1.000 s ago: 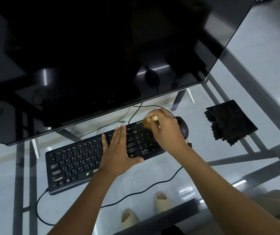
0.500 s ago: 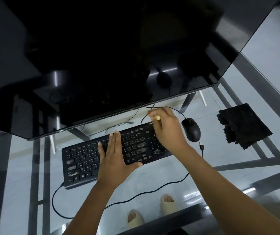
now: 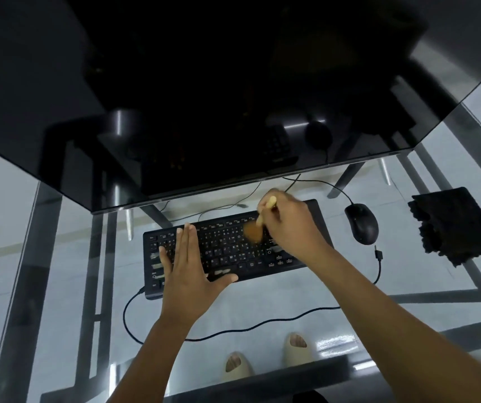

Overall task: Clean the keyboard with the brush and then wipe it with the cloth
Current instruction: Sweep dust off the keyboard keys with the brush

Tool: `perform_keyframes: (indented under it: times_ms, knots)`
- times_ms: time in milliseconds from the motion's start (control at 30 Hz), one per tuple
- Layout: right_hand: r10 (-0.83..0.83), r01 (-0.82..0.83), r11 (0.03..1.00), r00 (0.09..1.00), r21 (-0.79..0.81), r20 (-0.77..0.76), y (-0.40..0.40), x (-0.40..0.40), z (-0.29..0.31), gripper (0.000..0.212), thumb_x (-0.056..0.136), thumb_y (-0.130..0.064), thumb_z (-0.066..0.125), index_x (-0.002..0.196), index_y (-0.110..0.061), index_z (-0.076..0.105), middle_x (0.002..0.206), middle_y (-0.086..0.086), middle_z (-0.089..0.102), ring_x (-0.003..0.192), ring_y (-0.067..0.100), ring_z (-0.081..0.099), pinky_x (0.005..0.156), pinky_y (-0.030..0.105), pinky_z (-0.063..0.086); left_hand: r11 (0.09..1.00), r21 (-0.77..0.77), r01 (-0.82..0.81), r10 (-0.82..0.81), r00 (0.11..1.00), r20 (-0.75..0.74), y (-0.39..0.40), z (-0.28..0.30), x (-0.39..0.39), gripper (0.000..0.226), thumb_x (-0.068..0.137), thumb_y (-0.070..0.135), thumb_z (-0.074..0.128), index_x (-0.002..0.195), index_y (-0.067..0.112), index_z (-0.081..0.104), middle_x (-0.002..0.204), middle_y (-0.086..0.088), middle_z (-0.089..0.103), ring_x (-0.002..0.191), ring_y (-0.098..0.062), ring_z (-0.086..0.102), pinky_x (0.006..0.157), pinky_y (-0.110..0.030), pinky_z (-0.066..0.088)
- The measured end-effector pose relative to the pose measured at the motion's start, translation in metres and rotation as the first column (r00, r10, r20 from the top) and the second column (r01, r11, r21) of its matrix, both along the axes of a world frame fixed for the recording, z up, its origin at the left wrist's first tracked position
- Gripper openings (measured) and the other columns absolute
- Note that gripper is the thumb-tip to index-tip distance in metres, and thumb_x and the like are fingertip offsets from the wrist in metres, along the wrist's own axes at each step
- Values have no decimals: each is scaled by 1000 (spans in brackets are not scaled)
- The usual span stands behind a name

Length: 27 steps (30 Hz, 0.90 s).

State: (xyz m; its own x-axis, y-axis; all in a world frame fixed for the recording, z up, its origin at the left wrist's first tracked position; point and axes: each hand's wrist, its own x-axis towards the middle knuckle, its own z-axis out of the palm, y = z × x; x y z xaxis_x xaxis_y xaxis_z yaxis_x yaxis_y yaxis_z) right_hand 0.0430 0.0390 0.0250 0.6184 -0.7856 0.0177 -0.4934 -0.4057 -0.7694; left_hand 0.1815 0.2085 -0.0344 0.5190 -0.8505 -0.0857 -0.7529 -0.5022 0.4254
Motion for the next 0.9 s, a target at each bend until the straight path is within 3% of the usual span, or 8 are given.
perform_keyframes:
  times_ms: [100,200,333,467,600,733,800,900]
  knots:
    - [-74,73,997,988,12,132,1,2,5,7,93,-13,56,89,-15,62,87,0,65,71,10,61,66,15,49,999,-16,-29,29,1000,-6,10,-1,5,124,66,74,65,153,15,0,162,2,0,146,-5,-16,117,-45,-15]
    - [149,-127,951,987,282,-59,11,5,7,8,93,-15,56,87,-16,61,79,3,68,68,16,69,64,31,58,998,-17,-58,58,998,-2,22,-3,10,124,65,75,65,153,15,0,162,1,1,146,-6,-16,119,-48,-10]
    - [-12,11,1000,1000,-20,-17,15,8,5,6,94,-18,57,88,-16,60,77,-6,63,64,2,60,58,9,44,996,-19,-86,87,996,5,29,-4,15,124,65,77,62,153,15,0,162,0,1,147,-10,-12,118,-49,-9]
    - [110,-96,970,993,224,-50,15,9,4,7,94,-18,57,91,-13,61,77,0,67,66,12,67,66,30,58,994,-30,-101,101,995,6,38,-6,23,123,64,75,64,152,15,2,162,-2,2,148,-13,-8,118,-50,-8]
    - [-79,83,991,996,-106,47,11,11,5,7,94,-17,57,90,-13,60,85,1,66,72,11,62,65,19,49,992,-30,-120,120,993,-2,46,-9,31,124,62,82,53,152,15,2,162,-3,2,149,-16,-5,117,-49,-9]
    - [84,-81,982,996,173,-9,22,20,7,6,94,-18,58,90,-14,61,75,2,68,68,13,67,64,31,57,991,-24,-134,134,991,-12,52,-14,37,125,61,83,52,153,14,1,162,-2,1,149,-16,-5,117,-49,-9]
    - [104,-102,994,993,38,-61,26,25,-1,6,94,-18,59,91,-14,61,78,-2,65,66,5,62,60,22,52,989,-33,-144,144,989,-21,56,-17,39,125,62,81,56,153,14,2,162,-3,3,149,-16,-4,116,-49,-8]
    - [7,3,994,996,-105,93,27,34,2,3,93,-13,60,94,-13,63,89,-4,62,73,0,58,65,7,43,983,-62,-172,171,985,-35,60,-21,41,122,64,78,59,152,14,4,162,-4,6,149,-18,-3,116,-50,-5]
